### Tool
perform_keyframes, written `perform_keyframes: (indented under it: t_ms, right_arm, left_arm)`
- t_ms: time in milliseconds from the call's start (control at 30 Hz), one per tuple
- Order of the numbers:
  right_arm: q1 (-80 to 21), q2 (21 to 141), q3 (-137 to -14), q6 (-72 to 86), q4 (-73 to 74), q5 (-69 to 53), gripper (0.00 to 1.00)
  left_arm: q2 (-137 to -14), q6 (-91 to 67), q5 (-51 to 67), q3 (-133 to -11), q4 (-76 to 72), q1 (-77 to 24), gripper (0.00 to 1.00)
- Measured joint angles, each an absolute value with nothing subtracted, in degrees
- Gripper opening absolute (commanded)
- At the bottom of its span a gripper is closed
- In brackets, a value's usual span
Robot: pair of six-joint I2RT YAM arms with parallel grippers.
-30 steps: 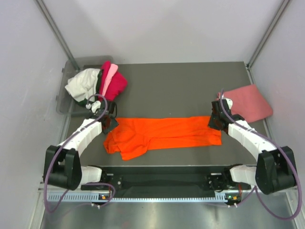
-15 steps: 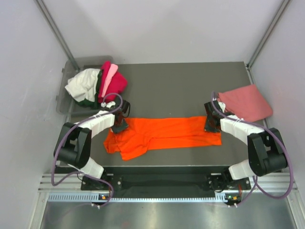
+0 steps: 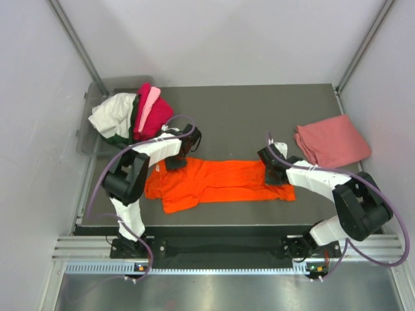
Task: Fold and stack the t-shirts
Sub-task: Fold the tshirt
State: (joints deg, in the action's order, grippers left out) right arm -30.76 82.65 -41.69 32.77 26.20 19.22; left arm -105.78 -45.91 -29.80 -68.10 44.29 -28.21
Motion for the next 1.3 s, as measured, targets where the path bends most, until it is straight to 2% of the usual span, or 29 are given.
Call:
perform_keyframes:
  t_ms: [233,433,600,700,933,1033,1100,1200,1300]
  right_arm:
    - [-43.05,80.60,-40.27,38.09,27.68,17.26,0.02]
    - [-58.57,80.27,-39.88,47.07,27.16,11.35,0.04]
    - [-68.49,88.25,-46.72,52.34,23.70,5.76,0.04]
    - [-70.30,91.09,-50.98,52.82,20.88,3.75,0.11]
    - [-65.34,82.50,-52.99,49.08,18.37,2.37,0.29]
    - [-57.84,76.16,-52.07,46.35,16.62,-0.12,0.38]
    - [-50.85,71.66,-49.95,44.82,14.15,-2.48,0.48]
    - [-41.45,67.92,-47.16,41.74,11.40,-5.23,0.51]
    - [-33.85,70.06,-46.89,38.57,9.04,-8.91,0.50]
  left_arm:
    - [-117.58,-41.71,-32.10,-83.64,54.85,-30.35,0.38]
    - [-130.78,-38.68,-31.20,-105.19,64.01,-31.20,0.36]
    - [-138.02,-37.78,-29.89,-119.13,63.59,-32.14,0.37]
    - [-141.40,-37.47,-27.99,-126.06,61.52,-32.40,0.38]
    - [-143.68,-36.86,-19.03,-130.32,53.30,-30.26,0.38]
    - [-144.59,-36.60,-15.46,-131.59,50.41,-28.34,0.39]
    - [-145.88,-36.10,-13.65,-133.51,48.25,-27.11,0.40]
    - [-147.44,-35.11,-9.74,-135.59,44.95,-25.30,0.41]
    - [-148.11,-34.28,-6.76,-135.98,41.34,-24.43,0.40]
